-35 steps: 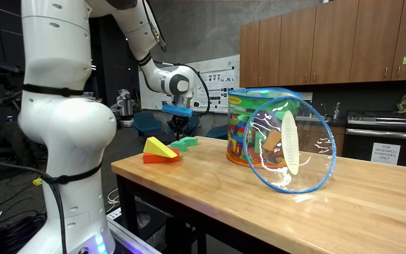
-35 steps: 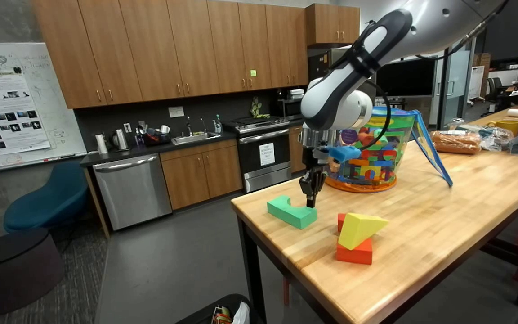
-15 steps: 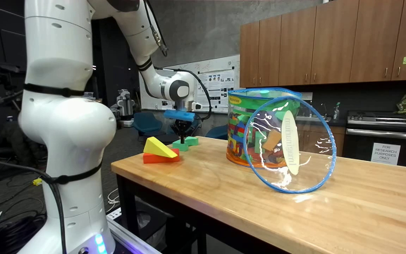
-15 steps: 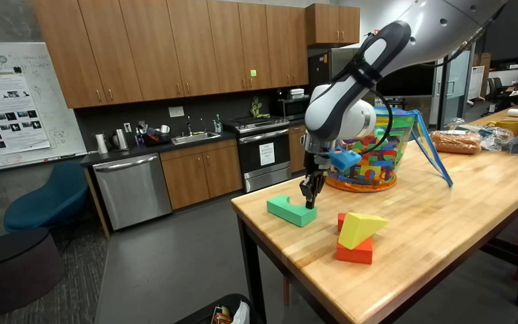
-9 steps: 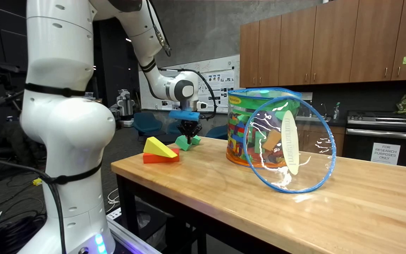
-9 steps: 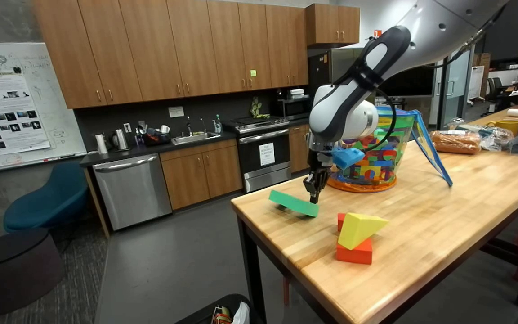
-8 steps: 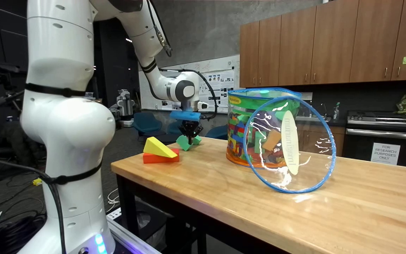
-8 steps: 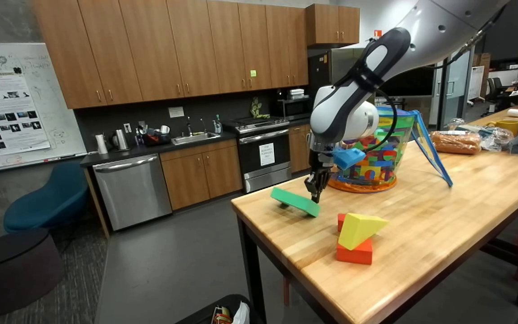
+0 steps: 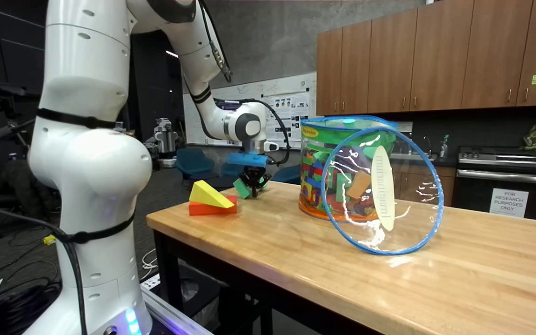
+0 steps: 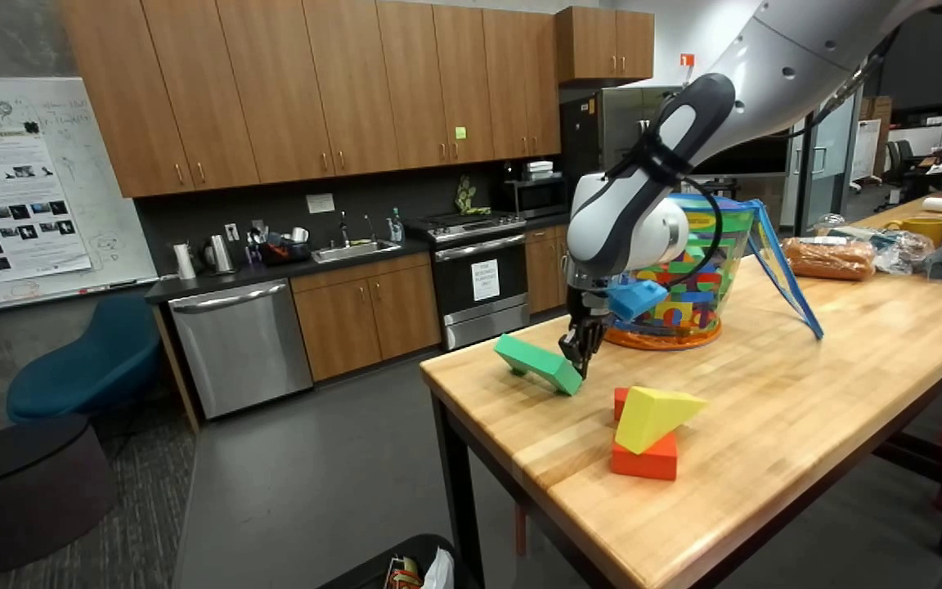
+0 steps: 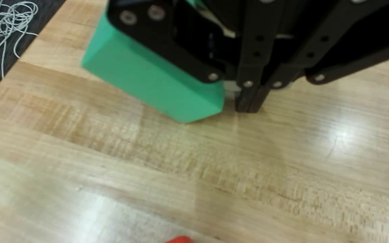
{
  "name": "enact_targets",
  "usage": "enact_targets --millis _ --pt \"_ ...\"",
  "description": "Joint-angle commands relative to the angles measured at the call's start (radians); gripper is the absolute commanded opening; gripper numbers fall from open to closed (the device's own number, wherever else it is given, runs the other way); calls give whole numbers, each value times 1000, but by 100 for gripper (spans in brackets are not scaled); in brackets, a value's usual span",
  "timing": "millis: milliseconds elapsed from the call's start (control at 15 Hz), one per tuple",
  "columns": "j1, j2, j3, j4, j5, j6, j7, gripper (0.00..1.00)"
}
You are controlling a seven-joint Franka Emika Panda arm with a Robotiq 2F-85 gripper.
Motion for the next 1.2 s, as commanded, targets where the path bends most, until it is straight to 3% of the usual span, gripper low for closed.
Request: enact_targets --millis 0,467,1133 --pt "-2 9 4 7 -16 18 33 0" --pt "-3 -11 15 7 15 4 33 0" --pt "4 -85 35 30 96 -130 25 0"
